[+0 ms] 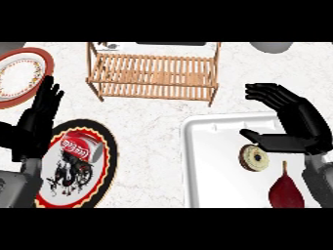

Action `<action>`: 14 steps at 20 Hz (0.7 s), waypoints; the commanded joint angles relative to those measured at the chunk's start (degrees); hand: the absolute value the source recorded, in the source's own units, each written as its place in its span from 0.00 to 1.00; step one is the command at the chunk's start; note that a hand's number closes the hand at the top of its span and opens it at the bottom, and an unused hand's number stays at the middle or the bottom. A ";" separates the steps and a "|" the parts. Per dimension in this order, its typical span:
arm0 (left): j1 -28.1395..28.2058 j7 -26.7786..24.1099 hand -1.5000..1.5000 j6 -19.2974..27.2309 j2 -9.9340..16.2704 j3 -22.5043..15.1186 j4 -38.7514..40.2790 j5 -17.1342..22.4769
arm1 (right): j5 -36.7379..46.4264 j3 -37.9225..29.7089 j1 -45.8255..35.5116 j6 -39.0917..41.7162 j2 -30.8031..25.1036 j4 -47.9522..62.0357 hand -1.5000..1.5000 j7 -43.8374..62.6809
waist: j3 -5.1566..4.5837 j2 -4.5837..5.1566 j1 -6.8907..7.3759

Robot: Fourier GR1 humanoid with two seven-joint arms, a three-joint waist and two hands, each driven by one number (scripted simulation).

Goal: Pick the cupcake from the tray and place it in the tiered shelf

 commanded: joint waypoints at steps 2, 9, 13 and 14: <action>1.87 4.74 0.50 3.96 -1.29 -1.71 -5.78 -2.16 | -10.22 -4.59 -2.71 16.88 -3.51 4.69 0.00 -2.18 | 0.07 -0.06 -1.07; 4.14 4.90 0.50 4.14 -0.71 -1.43 -7.45 -2.92 | -2.33 -0.67 -5.11 29.51 -19.91 -4.74 0.00 5.13 | -0.09 -0.41 -1.79; 5.25 4.76 0.50 4.01 -0.66 -0.89 -7.95 -2.78 | 4.52 1.41 -6.66 30.79 -25.84 -12.96 0.00 9.64 | -0.16 -0.63 -2.27; 5.51 4.64 0.50 2.56 0.00 -0.32 -8.83 -1.71 | 7.08 0.86 -8.88 31.24 -27.41 -11.97 0.00 10.00 | -0.15 -0.45 -1.44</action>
